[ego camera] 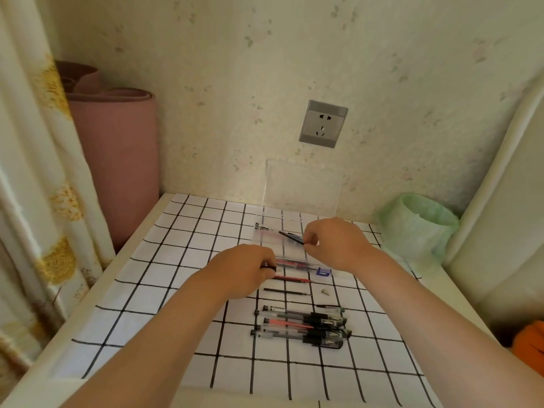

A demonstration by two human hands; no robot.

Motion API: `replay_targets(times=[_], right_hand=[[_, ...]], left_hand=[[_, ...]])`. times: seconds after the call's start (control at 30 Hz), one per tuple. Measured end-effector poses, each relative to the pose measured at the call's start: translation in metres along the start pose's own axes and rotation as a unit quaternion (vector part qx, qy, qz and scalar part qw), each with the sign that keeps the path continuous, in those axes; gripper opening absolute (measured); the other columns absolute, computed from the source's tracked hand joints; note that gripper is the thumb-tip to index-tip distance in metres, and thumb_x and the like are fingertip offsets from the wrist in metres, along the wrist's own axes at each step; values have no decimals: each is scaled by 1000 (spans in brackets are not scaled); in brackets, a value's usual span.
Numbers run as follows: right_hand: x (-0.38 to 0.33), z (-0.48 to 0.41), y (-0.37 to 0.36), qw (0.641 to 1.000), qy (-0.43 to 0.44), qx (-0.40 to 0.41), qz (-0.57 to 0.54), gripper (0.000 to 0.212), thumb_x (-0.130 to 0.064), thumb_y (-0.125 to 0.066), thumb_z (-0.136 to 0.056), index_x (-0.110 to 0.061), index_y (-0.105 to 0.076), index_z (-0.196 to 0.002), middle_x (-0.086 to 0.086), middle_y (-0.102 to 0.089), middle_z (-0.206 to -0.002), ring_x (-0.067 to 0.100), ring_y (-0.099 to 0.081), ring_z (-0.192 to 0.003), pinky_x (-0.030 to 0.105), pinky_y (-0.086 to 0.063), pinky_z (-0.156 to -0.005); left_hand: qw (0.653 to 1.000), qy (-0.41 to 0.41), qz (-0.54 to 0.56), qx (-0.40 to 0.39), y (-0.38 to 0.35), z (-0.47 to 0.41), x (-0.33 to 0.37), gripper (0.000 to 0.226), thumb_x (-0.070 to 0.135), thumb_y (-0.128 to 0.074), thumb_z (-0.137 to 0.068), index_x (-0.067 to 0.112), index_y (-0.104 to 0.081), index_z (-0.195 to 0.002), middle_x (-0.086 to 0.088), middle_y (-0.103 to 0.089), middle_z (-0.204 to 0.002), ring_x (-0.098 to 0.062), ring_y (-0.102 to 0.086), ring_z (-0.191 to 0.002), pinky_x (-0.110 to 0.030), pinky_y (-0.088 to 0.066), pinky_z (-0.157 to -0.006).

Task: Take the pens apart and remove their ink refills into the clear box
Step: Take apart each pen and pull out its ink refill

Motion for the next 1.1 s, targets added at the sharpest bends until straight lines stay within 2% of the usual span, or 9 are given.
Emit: replay_targets(times=[0.07, 0.13, 0.23, 0.37, 0.43, 0.53, 0.67, 1.03, 1.1], right_hand=[[-2, 17, 4, 999, 8, 24, -40, 16, -31, -59, -92, -34, -68, -104, -14, -70, -96, 9, -61, -87, 26, -48, -73], [-2, 34, 5, 997, 17, 44, -59, 20, -31, -60, -93, -37, -67, -110, -16, -70, -98, 3, -57, -80, 19, -40, -64], [2, 54, 1, 997, 14, 58, -58, 18, -32, -59, -94, -41, -67, -107, -18, -69, -96, 0, -50, -75, 15, -32, -58], [10, 64, -11, 997, -2, 39, -61, 18, -33, -55, -94, -42, -66, -106, -18, -68, -95, 2, -52, -76, 18, -35, -59], [12, 65, -15, 998, -3, 36, -60, 18, -33, -55, -95, -41, -66, -107, -18, -69, -97, 3, -56, -79, 20, -38, -62], [13, 64, -16, 997, -5, 30, -66, 19, -32, -55, -94, -39, -67, -106, -16, -69, -98, 4, -62, -85, 24, -47, -70], [15, 64, -16, 998, -4, 26, -58, 19, -32, -55, -94, -40, -67, -107, -15, -68, -99, 7, -60, -86, 25, -44, -68], [17, 67, -16, 999, 15, 18, -32, 19, -31, -53, -95, -39, -66, -107, -12, -66, -100, 10, -60, -87, 26, -44, -69], [16, 67, -14, 999, 29, 26, -23, 20, -32, -53, -95, -40, -67, -106, -12, -65, -99, 9, -59, -86, 25, -41, -66]], left_hand=[[1000, -3, 11, -9, -1, 0, 1, 21, 34, -52, -98, 35, -61, -117, 11, -59, -99, -11, -56, -88, -29, -49, -82], [999, 0, 27, -21, -2, 0, 1, 26, 34, -49, -100, 39, -59, -123, 12, -57, -99, -10, -57, -86, -27, -49, -81], [998, 9, 56, -31, -3, 0, -2, 26, 33, -46, -101, 41, -60, -121, 10, -62, -98, -12, -62, -88, -32, -53, -85], [996, 15, 90, -22, -3, -1, -3, 22, 30, -46, -101, 37, -64, -112, 11, -63, -90, 0, -53, -62, -19, -42, -61], [994, 19, 106, -21, -3, -1, -3, 22, 28, -45, -102, 36, -64, -109, 10, -63, -89, -1, -47, -56, -19, -39, -58], [993, 24, 115, -26, -4, -1, -1, 24, 26, -40, -103, 31, -63, -108, 8, -63, -87, -4, -47, -62, -21, -43, -64], [991, 25, 128, -31, -5, -2, 1, 26, 22, -37, -104, 28, -63, -108, 8, -61, -83, -7, -48, -66, -24, -45, -69], [991, 26, 126, -39, -6, -2, 1, 23, 26, -44, -102, 36, -64, -108, 12, -61, -84, -3, -48, -61, -19, -42, -63], [993, 26, 107, -38, -7, 0, 2, 23, 28, -49, -101, 39, -64, -113, 12, -64, -98, -2, -58, -79, -21, -48, -76]])
Point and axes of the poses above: each hand's wrist, its own z-axis away from the middle knuckle, its own y-axis out of the back of the hand, x = y × z, the point moved 4 cm from there along -z, towards the middle knuckle
